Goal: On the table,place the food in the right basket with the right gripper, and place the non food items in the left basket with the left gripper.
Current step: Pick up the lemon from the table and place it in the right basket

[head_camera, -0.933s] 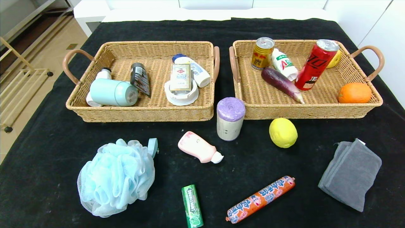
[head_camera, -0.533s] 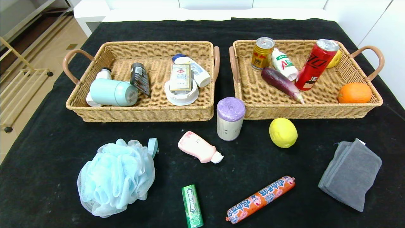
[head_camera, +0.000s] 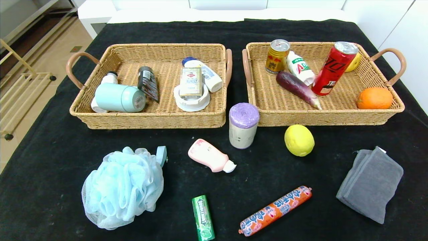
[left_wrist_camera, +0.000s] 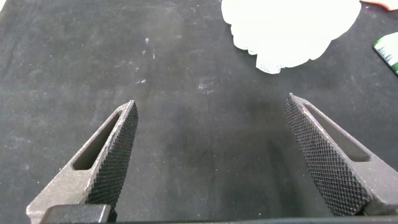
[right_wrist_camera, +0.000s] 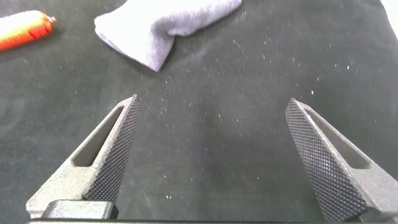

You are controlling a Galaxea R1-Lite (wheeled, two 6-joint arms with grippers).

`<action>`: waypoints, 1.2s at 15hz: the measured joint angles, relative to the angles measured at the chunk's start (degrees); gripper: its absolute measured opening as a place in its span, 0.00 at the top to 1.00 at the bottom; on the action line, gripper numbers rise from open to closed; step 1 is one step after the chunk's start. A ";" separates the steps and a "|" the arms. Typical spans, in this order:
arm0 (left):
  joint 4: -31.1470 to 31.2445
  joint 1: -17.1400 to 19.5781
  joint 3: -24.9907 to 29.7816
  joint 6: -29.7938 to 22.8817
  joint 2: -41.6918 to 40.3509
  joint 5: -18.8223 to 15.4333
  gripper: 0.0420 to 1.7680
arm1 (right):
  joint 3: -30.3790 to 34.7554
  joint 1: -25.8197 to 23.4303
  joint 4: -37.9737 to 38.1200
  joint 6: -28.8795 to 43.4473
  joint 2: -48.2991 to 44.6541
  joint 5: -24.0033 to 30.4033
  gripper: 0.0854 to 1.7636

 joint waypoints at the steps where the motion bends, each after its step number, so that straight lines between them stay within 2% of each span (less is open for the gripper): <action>1: 0.00 0.00 0.00 0.41 0.00 0.00 0.03 | -0.11 0.00 0.48 -0.05 0.00 -0.11 0.03; 6: 0.15 0.00 -0.93 2.21 0.02 -1.71 0.03 | -6.17 0.00 0.72 0.09 1.51 0.83 0.03; 9: 1.33 0.00 -7.85 -1.82 1.45 -7.07 0.03 | -9.42 0.18 0.43 0.09 5.40 3.40 0.03; 13: 1.71 -0.88 -16.57 -2.76 10.11 -14.06 0.03 | -14.47 1.90 0.06 0.04 13.53 7.29 0.03; 16: 1.56 -3.35 -22.82 -2.63 19.65 -19.75 0.03 | -18.66 5.49 -0.05 -0.07 20.97 9.14 0.03; 18: 1.48 -6.22 -26.87 -2.50 26.43 -21.86 0.03 | -21.77 8.75 -0.18 -0.18 26.15 9.41 0.03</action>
